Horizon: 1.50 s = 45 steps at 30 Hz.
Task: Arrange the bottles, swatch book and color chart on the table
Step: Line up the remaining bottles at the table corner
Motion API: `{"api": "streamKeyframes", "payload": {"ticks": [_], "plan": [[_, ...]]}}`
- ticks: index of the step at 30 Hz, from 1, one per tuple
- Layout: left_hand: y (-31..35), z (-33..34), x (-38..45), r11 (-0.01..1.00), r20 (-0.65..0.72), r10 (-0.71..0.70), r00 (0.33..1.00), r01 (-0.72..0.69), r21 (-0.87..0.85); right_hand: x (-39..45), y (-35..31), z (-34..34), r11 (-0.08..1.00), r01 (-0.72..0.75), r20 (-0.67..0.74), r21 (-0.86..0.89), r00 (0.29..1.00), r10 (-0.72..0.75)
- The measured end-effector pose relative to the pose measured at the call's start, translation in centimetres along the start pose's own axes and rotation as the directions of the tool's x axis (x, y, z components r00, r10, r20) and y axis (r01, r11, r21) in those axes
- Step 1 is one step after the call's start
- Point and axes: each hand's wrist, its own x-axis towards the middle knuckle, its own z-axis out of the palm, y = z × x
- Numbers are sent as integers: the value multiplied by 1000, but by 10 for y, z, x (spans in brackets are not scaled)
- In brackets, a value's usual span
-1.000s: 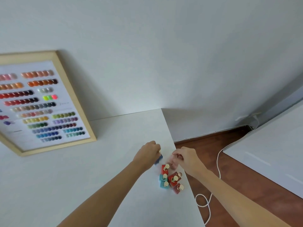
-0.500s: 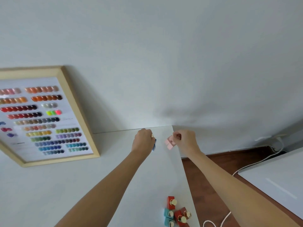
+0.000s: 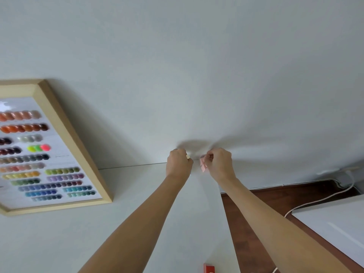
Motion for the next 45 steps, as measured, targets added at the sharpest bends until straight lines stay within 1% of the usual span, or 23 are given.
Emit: {"api": "streamKeyframes", "payload": {"ticks": [5, 8, 10, 11, 13, 15, 17, 19, 22, 24, 28, 34, 39, 42, 45], "plan": [[1, 4, 2, 1000, -20, 12, 1000, -12, 1, -1, 3, -2, 998, 36, -3, 46, 999, -36], [-4, 4, 0, 999, -18, 20, 1000, -21, -32, -5, 8, -7, 993, 78, 52, 93, 995, -83], [-9, 1, -1, 998, 7, 32, 999, -32, -62, -10, 13, -7, 990, 125, 78, 70, 988, -130], [-13, 0, -2, 996, 30, 36, 999, -34, -80, -13, 17, -7, 991, 127, 84, 50, 988, -131], [-24, -2, -4, 997, 77, 34, 996, -29, -71, -17, 22, -5, 996, 86, 114, -8, 990, -85], [-34, -1, -4, 1000, 135, 7, 991, -8, 2, -16, 27, -1, 999, 33, 157, -40, 987, -27], [-40, 1, -3, 998, 183, -28, 983, 16, 63, -15, 30, 4, 1000, -6, 166, -19, 986, 9], [-42, 5, -1, 997, 198, -44, 979, 30, 71, -13, 32, 11, 998, -59, 162, 16, 985, 55], [-42, 13, 4, 998, 181, -63, 981, 65, -2, -10, 35, 20, 993, -103, 167, 61, 982, 91], [-40, 17, 5, 996, 168, -69, 983, 78, -48, -7, 37, 25, 993, -107, 170, 51, 981, 97], [-35, 25, 6, 995, 168, -56, 984, 70, -77, -5, 40, 29, 993, -107, 144, 59, 985, 97], [-26, 38, 9, 988, 151, -50, 987, 71, -135, 0, 38, 32, 993, -108, 145, 48, 984, 100], [-25, 45, 9, 978, 123, -76, 989, 98, -184, -1, 39, 35, 990, -130, 133, 45, 983, 123], [-26, 46, 10, 978, 122, -81, 989, 102, -179, -3, 37, 33, 989, -142, 150, 47, 980, 133], [-26, 40, 7, 986, 142, -77, 987, 97, -135, -8, 36, 27, 991, -127, 176, 33, 977, 119]]}}
